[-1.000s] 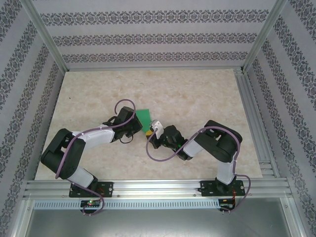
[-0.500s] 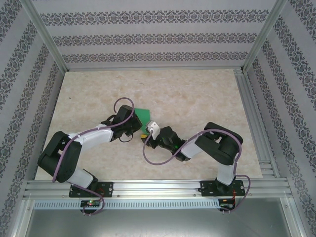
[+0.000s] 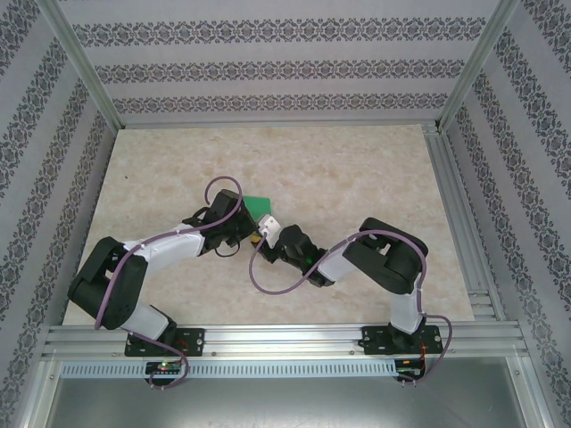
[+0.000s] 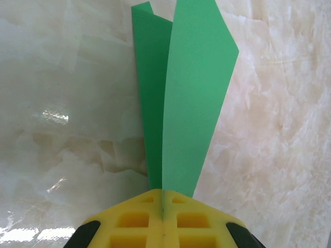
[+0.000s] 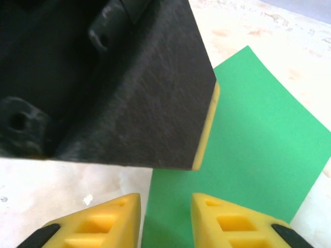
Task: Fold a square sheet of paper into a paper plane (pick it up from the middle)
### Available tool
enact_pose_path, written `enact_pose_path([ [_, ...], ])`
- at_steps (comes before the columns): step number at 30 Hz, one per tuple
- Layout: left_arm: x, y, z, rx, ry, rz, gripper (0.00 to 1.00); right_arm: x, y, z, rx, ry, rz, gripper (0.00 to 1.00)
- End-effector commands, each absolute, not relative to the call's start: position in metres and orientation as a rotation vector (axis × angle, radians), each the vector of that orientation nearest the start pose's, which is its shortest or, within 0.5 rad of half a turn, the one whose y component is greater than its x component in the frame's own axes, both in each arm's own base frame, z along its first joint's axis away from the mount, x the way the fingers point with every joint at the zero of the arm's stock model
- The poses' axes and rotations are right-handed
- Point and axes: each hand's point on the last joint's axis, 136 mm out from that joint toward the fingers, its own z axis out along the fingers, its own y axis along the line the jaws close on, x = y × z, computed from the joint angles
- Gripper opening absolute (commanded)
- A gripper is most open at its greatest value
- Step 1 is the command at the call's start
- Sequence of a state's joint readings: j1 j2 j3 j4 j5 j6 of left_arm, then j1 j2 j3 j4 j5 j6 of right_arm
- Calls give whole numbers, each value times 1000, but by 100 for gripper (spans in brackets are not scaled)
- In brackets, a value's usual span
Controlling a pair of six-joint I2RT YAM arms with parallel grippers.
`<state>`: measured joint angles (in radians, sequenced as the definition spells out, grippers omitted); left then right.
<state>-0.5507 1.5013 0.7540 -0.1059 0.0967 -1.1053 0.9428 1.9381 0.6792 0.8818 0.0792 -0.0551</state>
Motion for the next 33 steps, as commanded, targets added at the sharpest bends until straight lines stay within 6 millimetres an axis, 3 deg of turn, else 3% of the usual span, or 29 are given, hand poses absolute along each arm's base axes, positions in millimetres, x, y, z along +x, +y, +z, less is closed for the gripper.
enact_pose_path([
  [1, 323, -218, 86, -679, 2489, -844, 1, 290, 383, 52, -909, 1759, 489, 28],
  [9, 323, -216, 87, -684, 2485, -835, 5, 290, 383, 54, -881, 1760, 545, 8],
  [13, 324, -209, 89, -695, 2473, -812, 13, 288, 377, 54, -846, 1773, 613, 3],
  [21, 323, -186, 94, -702, 2444, -758, 34, 281, 368, 51, -795, 1833, 771, 0],
  [33, 316, -169, 108, -580, 2395, -748, 50, 285, 366, 60, -637, 1951, 1044, 0],
])
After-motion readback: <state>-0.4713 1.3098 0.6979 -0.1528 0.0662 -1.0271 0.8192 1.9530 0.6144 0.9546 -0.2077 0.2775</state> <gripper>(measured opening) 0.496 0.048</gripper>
